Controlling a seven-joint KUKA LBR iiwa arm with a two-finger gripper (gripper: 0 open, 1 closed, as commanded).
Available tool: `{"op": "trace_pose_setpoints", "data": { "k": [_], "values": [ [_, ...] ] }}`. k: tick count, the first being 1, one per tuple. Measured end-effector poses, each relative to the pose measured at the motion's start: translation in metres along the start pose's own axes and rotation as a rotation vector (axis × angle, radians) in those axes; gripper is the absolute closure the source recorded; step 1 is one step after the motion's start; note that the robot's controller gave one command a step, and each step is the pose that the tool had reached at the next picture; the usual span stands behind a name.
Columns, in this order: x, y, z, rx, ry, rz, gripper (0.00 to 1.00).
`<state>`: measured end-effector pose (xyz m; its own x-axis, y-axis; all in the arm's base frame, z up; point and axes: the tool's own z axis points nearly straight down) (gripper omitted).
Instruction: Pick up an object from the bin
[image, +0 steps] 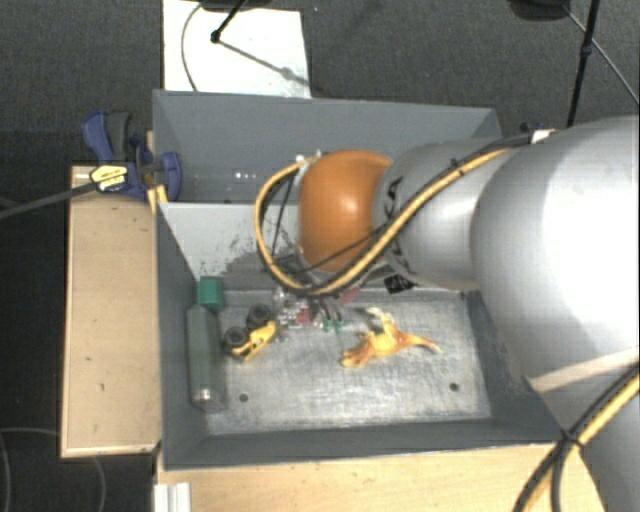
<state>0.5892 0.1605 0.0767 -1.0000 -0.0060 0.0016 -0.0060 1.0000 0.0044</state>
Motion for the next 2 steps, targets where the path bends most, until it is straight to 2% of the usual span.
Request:
{"op": "trace_pose_setpoints", "data": {
  "k": [1,2],
  "values": [
    [0.008,0.000,-0.001,0.000,-0.021,-0.106,1.00],
    [0.004,0.000,-0.150,0.003,-0.006,-0.151,1.00]
  ]
}}
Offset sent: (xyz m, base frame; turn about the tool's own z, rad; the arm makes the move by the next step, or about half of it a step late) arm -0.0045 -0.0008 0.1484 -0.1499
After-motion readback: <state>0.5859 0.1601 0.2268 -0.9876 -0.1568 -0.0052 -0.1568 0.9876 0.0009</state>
